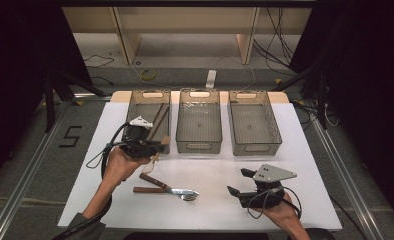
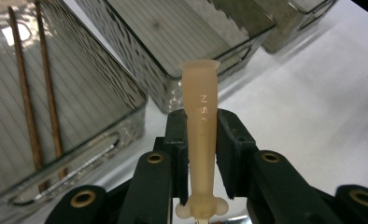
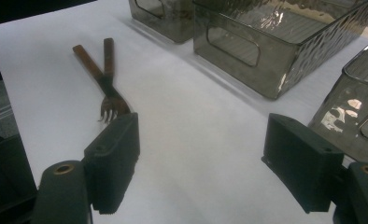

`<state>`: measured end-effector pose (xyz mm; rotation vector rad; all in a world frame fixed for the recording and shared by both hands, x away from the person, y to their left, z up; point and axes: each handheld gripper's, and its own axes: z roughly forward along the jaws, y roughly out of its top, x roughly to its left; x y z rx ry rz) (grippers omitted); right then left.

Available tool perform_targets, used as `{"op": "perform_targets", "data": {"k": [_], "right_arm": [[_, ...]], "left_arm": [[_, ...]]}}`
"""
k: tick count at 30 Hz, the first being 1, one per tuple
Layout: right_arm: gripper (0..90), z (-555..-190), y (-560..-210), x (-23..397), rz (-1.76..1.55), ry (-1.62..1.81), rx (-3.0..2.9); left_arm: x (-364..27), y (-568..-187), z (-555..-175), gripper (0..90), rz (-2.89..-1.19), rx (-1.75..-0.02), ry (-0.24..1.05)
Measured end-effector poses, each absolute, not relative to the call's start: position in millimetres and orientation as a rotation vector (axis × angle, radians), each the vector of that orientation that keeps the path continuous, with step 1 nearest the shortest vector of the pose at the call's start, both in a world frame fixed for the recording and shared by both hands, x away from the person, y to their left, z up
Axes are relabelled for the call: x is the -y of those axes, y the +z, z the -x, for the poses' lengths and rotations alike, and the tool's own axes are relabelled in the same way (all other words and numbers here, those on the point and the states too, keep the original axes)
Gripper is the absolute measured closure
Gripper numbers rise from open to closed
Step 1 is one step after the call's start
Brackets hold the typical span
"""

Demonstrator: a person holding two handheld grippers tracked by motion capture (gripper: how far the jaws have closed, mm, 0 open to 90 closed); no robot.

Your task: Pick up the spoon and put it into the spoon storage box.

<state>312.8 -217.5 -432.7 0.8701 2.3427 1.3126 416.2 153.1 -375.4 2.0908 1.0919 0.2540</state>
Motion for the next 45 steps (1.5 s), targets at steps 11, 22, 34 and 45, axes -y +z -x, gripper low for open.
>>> {"op": "perform_targets", "data": {"k": [11,22,34,45], "right_arm": [[27.5,-313.2,-432.9,218.5,-0.874,1.323,-2.340],[27.5,-313.1,-433.2,218.4,-0.876,1.327,-2.342],[27.5,-312.1,-432.8,217.9,-0.869,1.329,-2.348],[27.5,-312.4,-432.7,217.8,-0.860,1.335,-2.350]], "left_arm": [[-146.7,-368.7,-443.0,74.8,-2.061,-1.104,0.274],[-128.3,-365.4,-465.5,74.8,-2.011,-1.114,0.247],[-109.6,-365.9,-490.6,74.7,-1.956,-1.117,0.212],[-98.0,-358.0,-508.2,74.6,-1.948,-1.116,0.252]]}}
